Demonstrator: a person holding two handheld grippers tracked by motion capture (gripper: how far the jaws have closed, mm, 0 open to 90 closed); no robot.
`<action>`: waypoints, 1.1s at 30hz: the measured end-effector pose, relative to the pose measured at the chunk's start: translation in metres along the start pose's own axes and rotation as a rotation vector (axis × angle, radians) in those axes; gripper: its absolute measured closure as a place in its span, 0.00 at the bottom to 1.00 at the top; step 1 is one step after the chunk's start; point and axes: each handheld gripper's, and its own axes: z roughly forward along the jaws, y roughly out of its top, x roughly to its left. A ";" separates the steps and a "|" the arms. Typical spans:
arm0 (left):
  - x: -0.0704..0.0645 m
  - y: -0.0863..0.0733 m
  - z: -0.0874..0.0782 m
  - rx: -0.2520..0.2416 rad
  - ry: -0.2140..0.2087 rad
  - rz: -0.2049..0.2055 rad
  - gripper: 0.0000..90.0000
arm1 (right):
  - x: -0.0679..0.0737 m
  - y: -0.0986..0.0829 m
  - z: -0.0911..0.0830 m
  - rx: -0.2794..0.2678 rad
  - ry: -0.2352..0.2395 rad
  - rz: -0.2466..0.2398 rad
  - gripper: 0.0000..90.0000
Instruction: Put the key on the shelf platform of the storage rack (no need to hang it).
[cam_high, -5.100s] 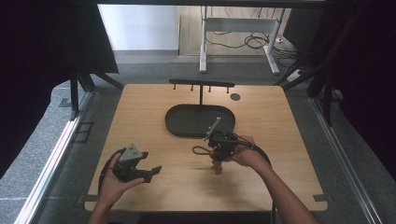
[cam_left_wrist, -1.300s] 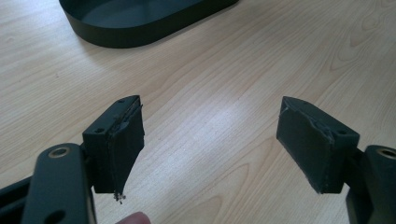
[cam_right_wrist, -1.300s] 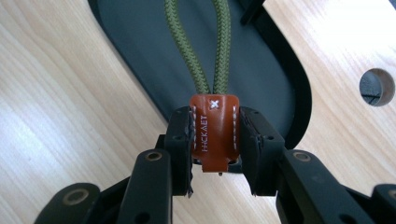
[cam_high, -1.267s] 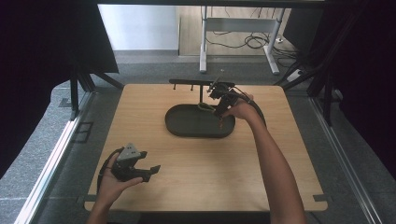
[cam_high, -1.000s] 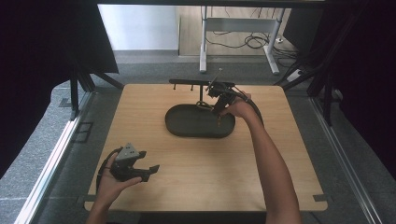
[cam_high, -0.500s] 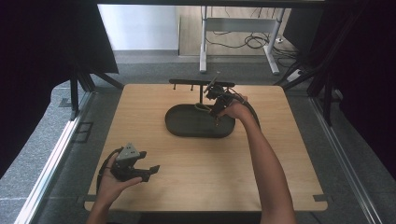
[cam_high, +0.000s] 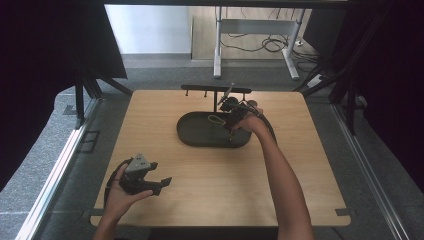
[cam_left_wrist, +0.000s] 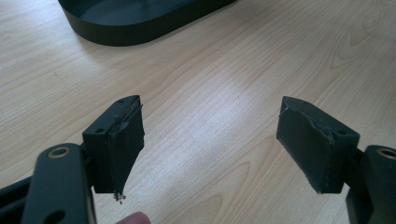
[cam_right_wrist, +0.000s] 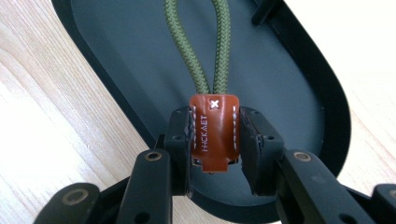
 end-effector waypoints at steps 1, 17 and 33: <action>0.000 0.000 0.000 0.000 0.000 0.000 0.26 | 0.000 0.000 0.001 0.004 -0.001 -0.003 0.74; 0.000 0.000 0.001 0.008 -0.003 0.003 0.26 | 0.002 -0.009 0.014 0.008 0.003 -0.006 0.64; -0.001 0.000 0.001 0.006 -0.002 0.004 0.26 | 0.003 -0.017 -0.008 -0.065 0.005 0.017 0.58</action>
